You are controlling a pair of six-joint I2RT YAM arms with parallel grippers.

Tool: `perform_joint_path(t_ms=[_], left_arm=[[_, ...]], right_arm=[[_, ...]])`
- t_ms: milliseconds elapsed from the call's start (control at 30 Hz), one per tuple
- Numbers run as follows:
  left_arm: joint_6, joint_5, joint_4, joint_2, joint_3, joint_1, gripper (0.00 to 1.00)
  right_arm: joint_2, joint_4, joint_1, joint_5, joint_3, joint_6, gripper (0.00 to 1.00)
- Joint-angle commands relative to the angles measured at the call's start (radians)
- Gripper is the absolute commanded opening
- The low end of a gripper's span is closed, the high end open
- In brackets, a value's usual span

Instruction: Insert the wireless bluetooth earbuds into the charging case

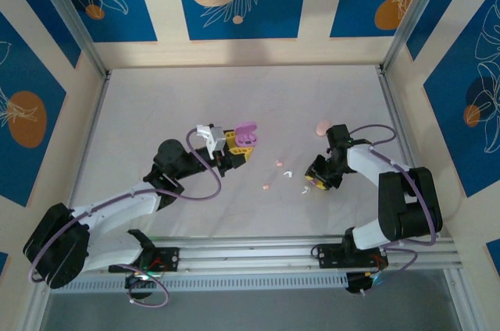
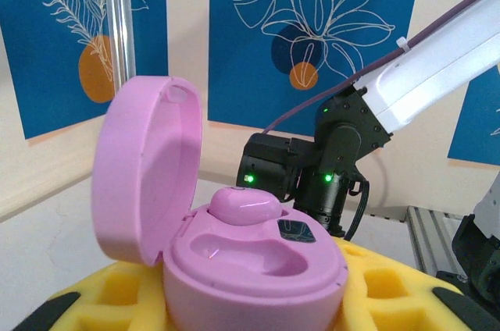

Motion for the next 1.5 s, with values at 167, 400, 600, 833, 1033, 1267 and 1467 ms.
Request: perform_joint_path(t_ms=[167,400,600,833,1033,1267,1467], left_arm=[[0.017,-0.003,0.018,-0.016,0.017,-0.012,0.25],[0.018,-0.003,0.014,-0.021,0.017,-0.013,0.25],[0.02,-0.005,0.009,-0.027,0.016,-0.013,0.25],[0.032,-0.017,0.0,-0.044,0.001,-0.013,0.25],[0.035,-0.014,0.008,-0.034,0.001,-0.013,0.25],[0.024,-0.004,0.023,-0.022,0.004,-0.013,0.25],[0.029,-0.013,0.008,-0.039,-0.002,-0.013,0.25]], right_arm=[[0.063,0.04,0.003,0.004,0.059,-0.05,0.37],[0.137,0.052,0.016,-0.029,0.127,-0.115,0.37],[0.171,0.011,0.034,-0.006,0.184,-0.129,0.38],[0.042,-0.036,-0.014,0.059,0.09,-0.008,0.4],[-0.048,-0.006,-0.029,-0.044,-0.014,0.063,0.45],[-0.017,0.04,-0.022,-0.092,-0.036,0.087,0.45],[0.02,0.104,-0.013,-0.124,-0.035,0.081,0.42]])
